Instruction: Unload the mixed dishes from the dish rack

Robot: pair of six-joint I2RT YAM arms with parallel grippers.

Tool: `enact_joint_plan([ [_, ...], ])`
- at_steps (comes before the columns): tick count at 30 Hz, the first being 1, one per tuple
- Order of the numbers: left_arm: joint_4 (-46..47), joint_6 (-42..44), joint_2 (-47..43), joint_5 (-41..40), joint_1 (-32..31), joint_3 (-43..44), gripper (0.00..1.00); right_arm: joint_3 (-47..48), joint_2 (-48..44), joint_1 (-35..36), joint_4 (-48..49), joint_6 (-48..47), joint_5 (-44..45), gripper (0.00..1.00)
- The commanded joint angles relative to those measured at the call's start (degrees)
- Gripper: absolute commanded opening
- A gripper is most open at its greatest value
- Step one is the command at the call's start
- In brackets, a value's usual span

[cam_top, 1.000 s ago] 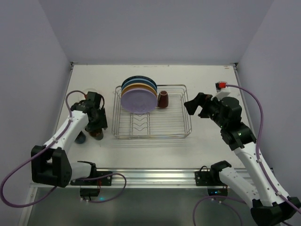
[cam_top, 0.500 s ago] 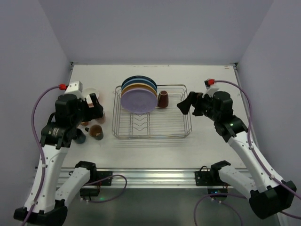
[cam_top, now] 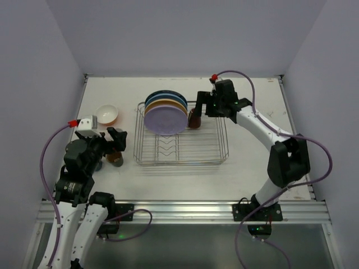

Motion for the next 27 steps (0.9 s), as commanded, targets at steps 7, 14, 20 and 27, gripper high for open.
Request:
enact_joint_plan([
  [7, 4.9, 0.5, 0.1, 0.6, -1.6, -1.1, 1.0, 19.5, 15.2, 2.4, -6.1, -2.5, 5.8, 0.87],
  [14, 4.4, 0.6, 3.7, 0.6, -2.5, -0.7, 1.0, 22.3, 21.0, 3.1, -9.8, -1.7, 12.6, 0.86],
  [20, 4.4, 0.6, 4.1, 0.5, -2.5, -0.7, 1.0, 19.9, 23.2, 4.7, -8.2, -1.8, 11.2, 0.81],
  [27, 4.4, 0.6, 4.1, 0.3, -2.8, -0.8, 1.0, 19.0, 25.1, 4.7, -6.8, -1.8, 12.9, 0.73],
])
